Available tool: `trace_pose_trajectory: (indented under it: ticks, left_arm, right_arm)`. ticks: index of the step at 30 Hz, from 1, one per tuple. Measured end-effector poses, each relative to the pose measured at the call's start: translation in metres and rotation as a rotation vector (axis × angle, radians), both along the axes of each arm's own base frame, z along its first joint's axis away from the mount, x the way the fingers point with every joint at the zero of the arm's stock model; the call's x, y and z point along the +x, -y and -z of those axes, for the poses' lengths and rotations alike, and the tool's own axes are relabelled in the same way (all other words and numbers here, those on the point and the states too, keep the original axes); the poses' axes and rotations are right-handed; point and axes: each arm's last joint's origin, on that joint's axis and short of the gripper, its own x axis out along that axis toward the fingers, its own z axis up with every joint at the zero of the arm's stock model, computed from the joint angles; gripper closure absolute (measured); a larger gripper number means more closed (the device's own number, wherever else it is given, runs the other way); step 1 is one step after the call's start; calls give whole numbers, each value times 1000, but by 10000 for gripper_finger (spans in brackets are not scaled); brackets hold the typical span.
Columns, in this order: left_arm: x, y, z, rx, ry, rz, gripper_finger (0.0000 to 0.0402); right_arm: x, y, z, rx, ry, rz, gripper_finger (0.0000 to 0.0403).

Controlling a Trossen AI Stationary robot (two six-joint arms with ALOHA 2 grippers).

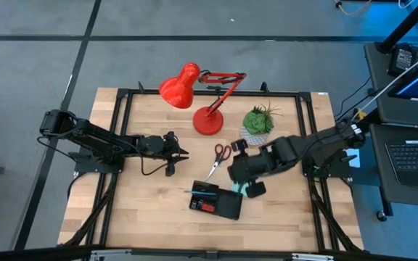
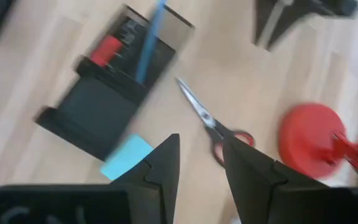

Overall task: Pick and place office supplies into organizer
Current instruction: Put the black scissors into the black desk organizer

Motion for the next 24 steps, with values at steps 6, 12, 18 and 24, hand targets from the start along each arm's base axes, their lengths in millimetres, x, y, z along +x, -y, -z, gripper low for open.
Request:
trace_pose_trajectory:
  ticks: [6, 12, 18, 24]
  left_arm:
    - [0, 0, 0, -9, 0, -5, 313]
    - [-2, 0, 4, -64, -40, -36, 313]
    - [-3, 0, 6, -64, -63, -38, 313]
    - [-3, 0, 6, -1, -70, -5, 313]
  right_arm:
    - [7, 34, 2, -65, -27, -3, 279]
    - [23, 82, 41, -180, -75, -73, 279]
    - [26, 131, 93, -170, -72, -17, 279]
    - [17, 148, 124, -173, -114, 13, 279]
